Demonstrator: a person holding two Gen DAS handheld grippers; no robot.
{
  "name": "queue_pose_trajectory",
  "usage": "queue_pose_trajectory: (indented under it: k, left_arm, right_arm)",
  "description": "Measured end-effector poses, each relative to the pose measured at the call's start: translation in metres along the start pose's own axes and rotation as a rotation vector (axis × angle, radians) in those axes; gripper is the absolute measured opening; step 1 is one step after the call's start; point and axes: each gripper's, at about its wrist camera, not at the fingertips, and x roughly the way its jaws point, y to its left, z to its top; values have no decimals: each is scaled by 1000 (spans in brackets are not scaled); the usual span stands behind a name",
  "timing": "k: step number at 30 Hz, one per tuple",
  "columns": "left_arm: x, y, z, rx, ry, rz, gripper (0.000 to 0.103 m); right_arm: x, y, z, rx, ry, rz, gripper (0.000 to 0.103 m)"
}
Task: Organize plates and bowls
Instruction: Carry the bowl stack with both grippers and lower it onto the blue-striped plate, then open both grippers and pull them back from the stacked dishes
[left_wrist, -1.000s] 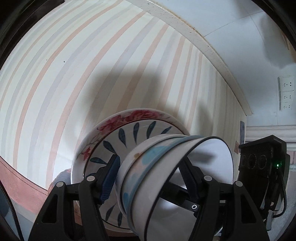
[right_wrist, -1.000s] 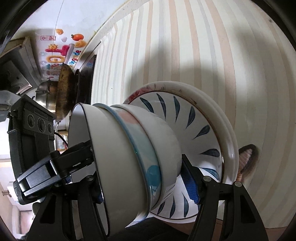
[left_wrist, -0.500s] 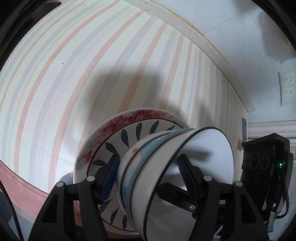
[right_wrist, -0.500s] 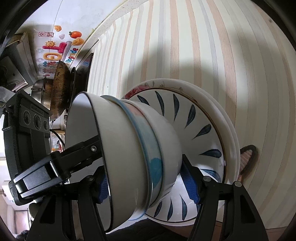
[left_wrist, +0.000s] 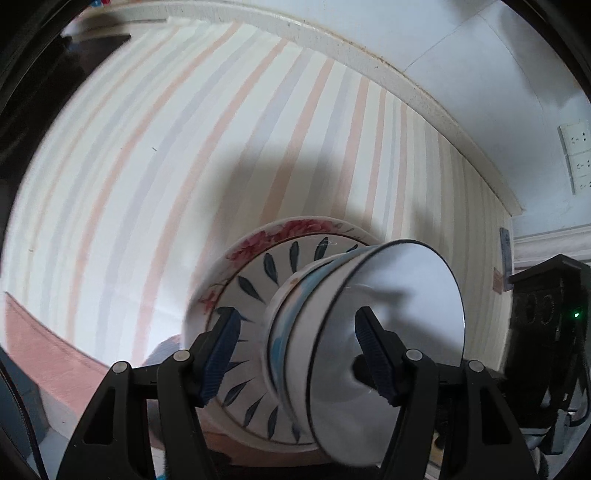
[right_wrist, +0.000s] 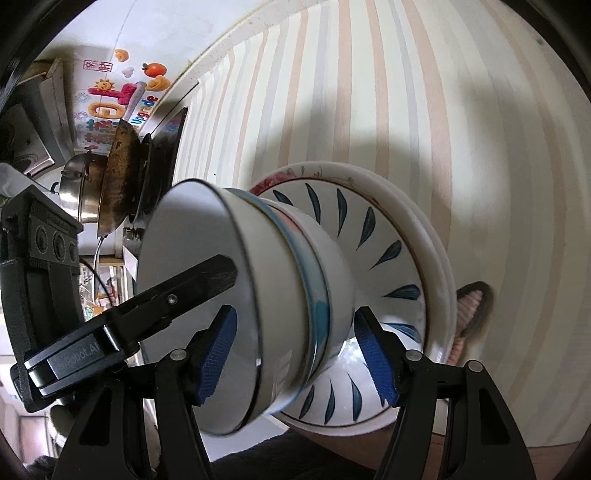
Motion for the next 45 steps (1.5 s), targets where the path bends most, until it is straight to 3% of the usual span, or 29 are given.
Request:
queue_pose_trajectory:
  k: [4,6,10,16,19,32,45]
  left_arm:
    - [-24,-5,-8,48,-42,51,64]
    - [-35,-5,-11,70,-62,85,64]
    - [-63,-7,-22,127,-148,135,83]
    - [-97,-2,-41,206,-249,151,88]
    - [-113,1,-51,254,-283,137,102]
    - [-218,-6,-123,390,-467,52,102]
    - [-300,19,-238,285,-672,162,102]
  right_arm:
    - [-23,8,-9,-31,-50,-55,71]
    - [-36,13,-16,-39,-75,-84,79]
    - [-61,27,-33,-83,-139,-190,90]
    - [-95,53,-71,-65,-287,-301,96]
    - [-108,73,-92,-41,-362,-346,97]
    - [-187,170,-218,-45,-657,-440,99]
    - [-232,238,-347,-169,-801,-473,101]
